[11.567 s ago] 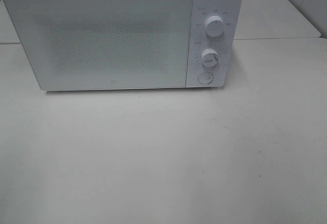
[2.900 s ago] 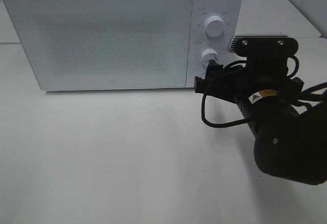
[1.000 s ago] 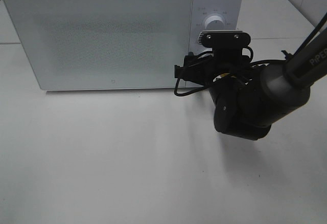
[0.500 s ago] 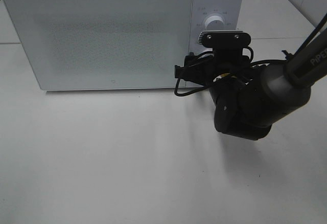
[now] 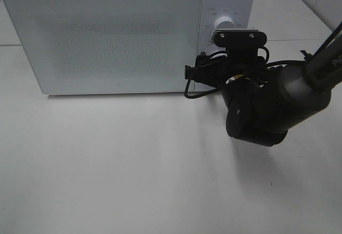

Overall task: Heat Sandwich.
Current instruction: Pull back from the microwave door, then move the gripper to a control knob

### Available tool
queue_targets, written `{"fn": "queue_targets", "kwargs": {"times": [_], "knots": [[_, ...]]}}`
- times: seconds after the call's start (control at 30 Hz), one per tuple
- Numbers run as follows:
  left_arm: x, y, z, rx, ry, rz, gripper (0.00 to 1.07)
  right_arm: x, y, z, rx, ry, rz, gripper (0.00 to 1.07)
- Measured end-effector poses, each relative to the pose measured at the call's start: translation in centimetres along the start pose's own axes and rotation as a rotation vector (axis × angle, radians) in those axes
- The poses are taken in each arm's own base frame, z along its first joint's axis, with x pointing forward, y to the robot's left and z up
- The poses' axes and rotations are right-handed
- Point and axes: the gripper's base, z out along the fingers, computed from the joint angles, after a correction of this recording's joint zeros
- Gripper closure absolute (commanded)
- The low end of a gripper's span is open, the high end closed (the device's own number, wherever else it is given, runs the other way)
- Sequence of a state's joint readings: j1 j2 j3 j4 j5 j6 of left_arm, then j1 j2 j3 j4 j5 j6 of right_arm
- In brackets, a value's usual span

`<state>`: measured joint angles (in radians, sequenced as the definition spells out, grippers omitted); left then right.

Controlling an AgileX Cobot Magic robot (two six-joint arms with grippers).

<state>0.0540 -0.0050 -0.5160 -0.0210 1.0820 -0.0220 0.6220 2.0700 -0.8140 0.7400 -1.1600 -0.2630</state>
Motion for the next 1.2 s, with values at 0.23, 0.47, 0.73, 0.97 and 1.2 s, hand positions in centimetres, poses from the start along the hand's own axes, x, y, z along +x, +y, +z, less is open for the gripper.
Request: {"fn": "queue_targets", "kwargs": {"times": [0.23, 0.47, 0.73, 0.97, 1.2], "knots": [[0.00, 0.00, 0.00, 0.000, 0.000, 0.000, 0.09, 0.31, 0.21, 0.22, -0.010, 0.009, -0.007, 0.37], [0.00, 0.00, 0.00, 0.000, 0.000, 0.000, 0.09, 0.34, 0.35, 0.31, -0.017, 0.007, -0.011, 0.37], [0.00, 0.00, 0.00, 0.000, 0.000, 0.000, 0.09, 0.33, 0.34, 0.31, -0.017, 0.006, -0.011, 0.60], [0.00, 0.00, 0.00, 0.000, 0.000, 0.000, 0.09, 0.35, 0.27, 0.32, -0.008, 0.008, -0.006, 1.02], [0.00, 0.00, 0.00, 0.000, 0.000, 0.000, 0.09, 0.34, 0.27, 0.32, -0.009, 0.008, -0.005, 1.00]]}}
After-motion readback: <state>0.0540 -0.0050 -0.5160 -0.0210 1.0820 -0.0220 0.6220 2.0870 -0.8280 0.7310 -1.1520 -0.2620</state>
